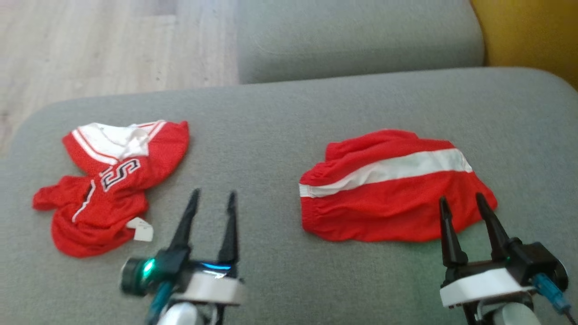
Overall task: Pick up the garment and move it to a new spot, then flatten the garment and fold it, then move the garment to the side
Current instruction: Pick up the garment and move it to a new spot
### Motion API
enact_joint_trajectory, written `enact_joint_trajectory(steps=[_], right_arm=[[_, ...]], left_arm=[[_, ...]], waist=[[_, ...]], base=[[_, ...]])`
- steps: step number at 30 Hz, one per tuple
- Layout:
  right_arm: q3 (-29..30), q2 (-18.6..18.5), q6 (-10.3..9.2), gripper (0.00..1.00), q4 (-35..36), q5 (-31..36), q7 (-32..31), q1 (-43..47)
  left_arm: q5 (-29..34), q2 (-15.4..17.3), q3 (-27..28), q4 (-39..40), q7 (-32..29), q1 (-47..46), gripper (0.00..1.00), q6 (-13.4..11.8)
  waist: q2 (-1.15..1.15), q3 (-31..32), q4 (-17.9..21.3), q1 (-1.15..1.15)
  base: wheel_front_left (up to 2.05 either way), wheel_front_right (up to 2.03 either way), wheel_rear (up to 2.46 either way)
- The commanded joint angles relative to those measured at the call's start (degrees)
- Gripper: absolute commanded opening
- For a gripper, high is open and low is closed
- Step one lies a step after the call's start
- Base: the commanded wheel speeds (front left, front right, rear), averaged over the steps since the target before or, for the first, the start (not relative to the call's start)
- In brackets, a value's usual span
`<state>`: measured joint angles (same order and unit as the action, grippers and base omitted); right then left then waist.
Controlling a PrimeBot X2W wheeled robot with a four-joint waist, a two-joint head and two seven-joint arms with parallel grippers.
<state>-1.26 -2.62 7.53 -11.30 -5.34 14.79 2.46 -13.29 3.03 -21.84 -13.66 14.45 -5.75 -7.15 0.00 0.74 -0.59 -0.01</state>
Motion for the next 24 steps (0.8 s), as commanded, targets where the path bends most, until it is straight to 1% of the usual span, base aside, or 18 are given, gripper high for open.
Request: enact_joint_trajectory(steps=[1,5,6,9,10,14,16,24], right_arm=[[-1.2,-0.3,-0.04,1.00,2.2,0.1,0.2,-0.2],[-0.5,-0.3,-0.04,1.00,3.1,-0.6,0.2,2.2],[-0.5,-0.3,-0.04,1.00,3.1,-0.6,0.2,2.2],[-0.2,-0.3,-0.04,1.00,3.8,-0.8,0.2,4.0],[-0.1,-0.3,-0.04,1.00,4.0,-0.8,0.2,4.5],[-0.1,-0.3,-0.04,1.00,4.5,-1.0,0.2,5.8],[-0.7,-0.3,-0.04,1.00,4.6,-0.9,0.2,6.0],[-1.1,-0.3,-0.04,1.00,4.5,-0.3,0.2,6.2]], left_arm=[[0.4,0.1,4.3,4.2,0.5,1.0,1.00,-0.5],[2.3,0.0,8.2,10.6,0.5,7.7,1.00,0.4],[2.3,0.0,8.2,10.6,0.5,7.7,1.00,0.4],[4.2,-0.1,9.7,13.7,0.5,11.9,1.00,1.0],[5.1,-0.1,10.1,14.3,0.5,12.9,1.00,0.8],[7.4,-0.1,10.6,14.3,0.5,15.4,1.00,0.3],[7.5,-0.1,10.7,14.1,0.5,15.8,1.00,0.0],[8.6,-0.1,9.9,12.9,0.5,15.8,1.00,0.4]], waist=[[0.00,1.6,-1.0,0.01],[0.00,3.0,-1.4,0.01],[0.00,3.0,-1.4,0.01],[0.00,3.7,-1.8,0.01],[0.00,3.8,-1.9,0.01],[0.00,4.2,-2.1,0.01],[0.00,4.3,-2.1,0.01],[0.00,4.4,-2.3,0.01]], base=[[0.00,0.00,0.00],[0.00,0.00,0.00],[0.00,0.00,0.00],[0.00,0.00,0.00],[0.00,0.00,0.00],[0.00,0.00,0.00],[0.00,0.00,0.00],[0.00,0.00,0.00]])
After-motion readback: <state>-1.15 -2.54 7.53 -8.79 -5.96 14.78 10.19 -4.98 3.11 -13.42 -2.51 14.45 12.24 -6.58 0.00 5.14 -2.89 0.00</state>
